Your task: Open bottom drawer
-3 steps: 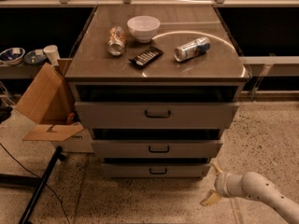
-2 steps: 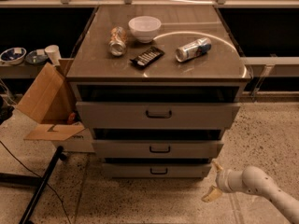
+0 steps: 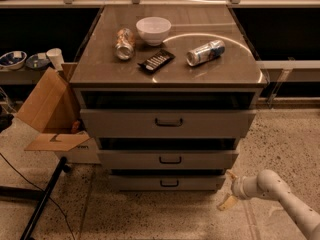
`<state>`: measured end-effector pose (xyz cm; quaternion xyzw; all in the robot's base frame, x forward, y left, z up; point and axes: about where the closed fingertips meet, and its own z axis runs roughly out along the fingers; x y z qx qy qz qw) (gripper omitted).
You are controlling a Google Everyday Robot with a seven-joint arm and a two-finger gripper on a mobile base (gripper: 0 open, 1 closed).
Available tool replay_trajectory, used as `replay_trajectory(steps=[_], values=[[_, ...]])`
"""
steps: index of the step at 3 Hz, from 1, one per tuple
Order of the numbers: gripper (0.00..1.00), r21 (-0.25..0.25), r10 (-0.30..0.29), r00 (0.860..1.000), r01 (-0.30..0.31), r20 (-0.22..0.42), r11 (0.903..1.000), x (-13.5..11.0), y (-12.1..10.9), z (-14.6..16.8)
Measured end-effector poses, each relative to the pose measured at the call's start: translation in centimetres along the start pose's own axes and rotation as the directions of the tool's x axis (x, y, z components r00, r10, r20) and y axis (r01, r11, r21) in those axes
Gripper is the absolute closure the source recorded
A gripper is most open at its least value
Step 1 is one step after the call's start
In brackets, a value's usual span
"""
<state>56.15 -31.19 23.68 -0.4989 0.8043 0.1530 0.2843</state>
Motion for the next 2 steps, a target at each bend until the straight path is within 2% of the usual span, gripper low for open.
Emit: replay_trajectory(steps=[2], values=[[0.00, -0.034, 0.069, 0.997, -0.070, -0.020, 0.9970, 3.4, -1.8, 2.7]])
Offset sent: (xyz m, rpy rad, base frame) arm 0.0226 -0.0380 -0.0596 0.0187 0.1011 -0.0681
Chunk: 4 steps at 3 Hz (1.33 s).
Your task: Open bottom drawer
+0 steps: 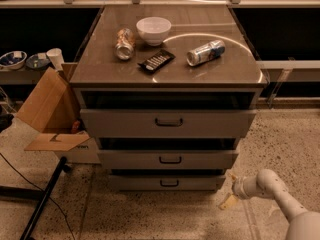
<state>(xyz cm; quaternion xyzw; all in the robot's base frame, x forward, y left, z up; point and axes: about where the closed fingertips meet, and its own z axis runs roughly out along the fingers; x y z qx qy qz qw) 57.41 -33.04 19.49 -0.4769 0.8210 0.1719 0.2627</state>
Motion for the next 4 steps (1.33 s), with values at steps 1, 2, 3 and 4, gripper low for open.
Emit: replay_trajectory(steps=[1, 2, 3, 4], values=[[0.00, -0.050, 0.042, 0.999, -0.042, -0.008, 0.9979, 1.4, -0.2, 3.0], [0.00, -0.063, 0.046, 0.999, -0.046, -0.004, 0.9970, 1.9, 0.3, 3.4], [0.00, -0.082, 0.030, 0.999, -0.029, 0.014, 0.9962, 1.8, 0.8, 3.6], [0.00, -0.074, 0.027, 0.999, -0.024, 0.032, 0.9970, 1.0, 0.5, 3.4]])
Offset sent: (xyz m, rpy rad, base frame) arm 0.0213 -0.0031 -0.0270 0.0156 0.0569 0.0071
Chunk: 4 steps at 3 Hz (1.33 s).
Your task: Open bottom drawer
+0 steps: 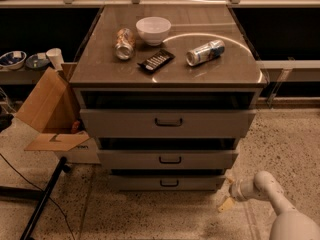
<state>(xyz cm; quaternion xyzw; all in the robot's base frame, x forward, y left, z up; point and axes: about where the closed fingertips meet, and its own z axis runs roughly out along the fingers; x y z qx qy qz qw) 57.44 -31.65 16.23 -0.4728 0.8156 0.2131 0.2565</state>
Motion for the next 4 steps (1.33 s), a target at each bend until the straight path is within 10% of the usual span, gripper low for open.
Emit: replay_trajectory(steps=[4], values=[[0.00, 0.005, 0.064, 0.997, -0.065, 0.034, 0.9979, -2.0, -1.0, 1.2]])
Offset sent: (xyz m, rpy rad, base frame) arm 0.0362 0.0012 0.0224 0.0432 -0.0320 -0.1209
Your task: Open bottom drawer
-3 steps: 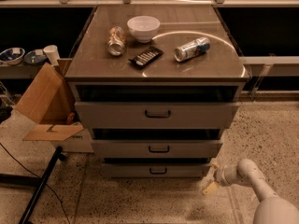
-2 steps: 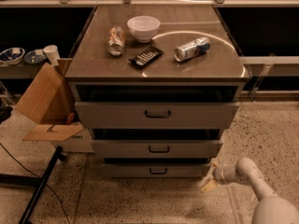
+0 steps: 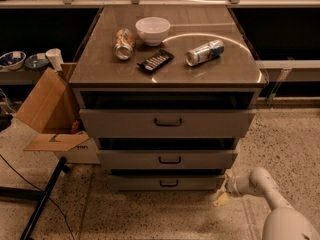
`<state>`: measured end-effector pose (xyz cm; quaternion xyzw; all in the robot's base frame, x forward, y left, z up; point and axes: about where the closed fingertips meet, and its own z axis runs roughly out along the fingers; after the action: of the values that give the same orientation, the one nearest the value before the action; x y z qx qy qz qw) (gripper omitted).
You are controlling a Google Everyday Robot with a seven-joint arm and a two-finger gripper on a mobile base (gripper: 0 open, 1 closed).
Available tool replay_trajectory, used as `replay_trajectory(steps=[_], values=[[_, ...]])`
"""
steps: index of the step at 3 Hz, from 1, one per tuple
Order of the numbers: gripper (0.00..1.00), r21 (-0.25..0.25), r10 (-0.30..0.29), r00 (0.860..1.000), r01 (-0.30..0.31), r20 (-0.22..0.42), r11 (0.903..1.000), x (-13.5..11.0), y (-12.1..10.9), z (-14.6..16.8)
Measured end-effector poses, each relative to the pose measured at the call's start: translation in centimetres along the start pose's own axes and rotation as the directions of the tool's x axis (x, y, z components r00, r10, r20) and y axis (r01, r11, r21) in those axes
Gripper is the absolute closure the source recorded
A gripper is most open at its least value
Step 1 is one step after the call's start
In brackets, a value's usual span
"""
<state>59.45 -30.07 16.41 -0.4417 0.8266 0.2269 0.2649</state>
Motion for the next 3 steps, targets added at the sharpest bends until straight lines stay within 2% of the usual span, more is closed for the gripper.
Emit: replay_trajectory(steps=[1, 3], values=[[0.00, -0.022, 0.016, 0.999, -0.017, -0.028, 0.9996, 1.47, 0.66, 0.54], [0.00, -0.024, 0.026, 0.999, -0.027, -0.036, 0.9994, 2.16, 1.04, 0.13]])
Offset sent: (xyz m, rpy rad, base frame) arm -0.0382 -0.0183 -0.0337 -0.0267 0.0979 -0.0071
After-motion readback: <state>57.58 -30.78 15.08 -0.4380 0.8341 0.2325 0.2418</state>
